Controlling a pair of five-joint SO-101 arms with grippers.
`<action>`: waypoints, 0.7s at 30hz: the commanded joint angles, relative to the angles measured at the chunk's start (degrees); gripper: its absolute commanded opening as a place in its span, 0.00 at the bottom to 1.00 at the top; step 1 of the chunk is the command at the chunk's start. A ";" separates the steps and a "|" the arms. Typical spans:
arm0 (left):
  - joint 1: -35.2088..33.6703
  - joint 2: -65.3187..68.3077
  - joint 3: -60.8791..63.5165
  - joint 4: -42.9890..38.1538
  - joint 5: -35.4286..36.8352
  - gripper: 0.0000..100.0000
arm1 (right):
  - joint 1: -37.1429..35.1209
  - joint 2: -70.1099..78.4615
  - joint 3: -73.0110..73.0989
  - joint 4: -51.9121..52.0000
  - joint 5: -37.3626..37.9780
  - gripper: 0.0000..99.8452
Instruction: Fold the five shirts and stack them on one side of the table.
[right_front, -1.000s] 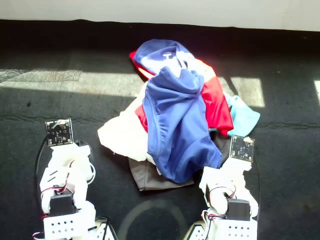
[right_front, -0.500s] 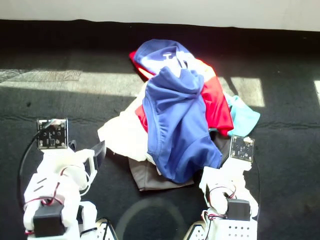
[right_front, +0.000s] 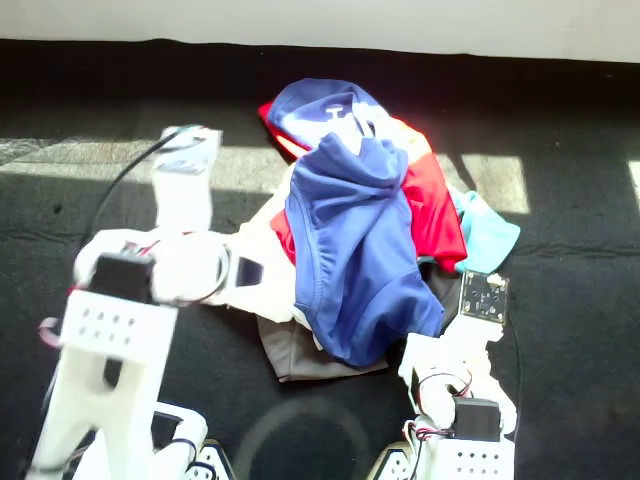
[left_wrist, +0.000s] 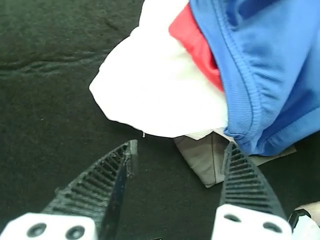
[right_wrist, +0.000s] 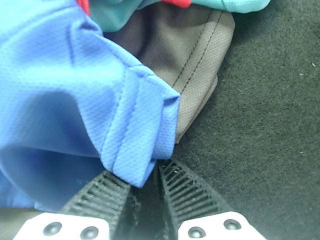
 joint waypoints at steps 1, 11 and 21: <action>5.93 6.90 -3.65 0.09 0.35 0.27 | 0.31 -0.40 7.87 -0.75 -0.26 0.01; 9.45 22.55 -6.46 -10.73 0.62 0.33 | 0.31 -0.40 7.87 -0.75 -0.35 0.01; 10.07 37.23 -12.97 -15.82 9.05 0.33 | 5.58 -0.40 7.78 -7.43 22.59 0.20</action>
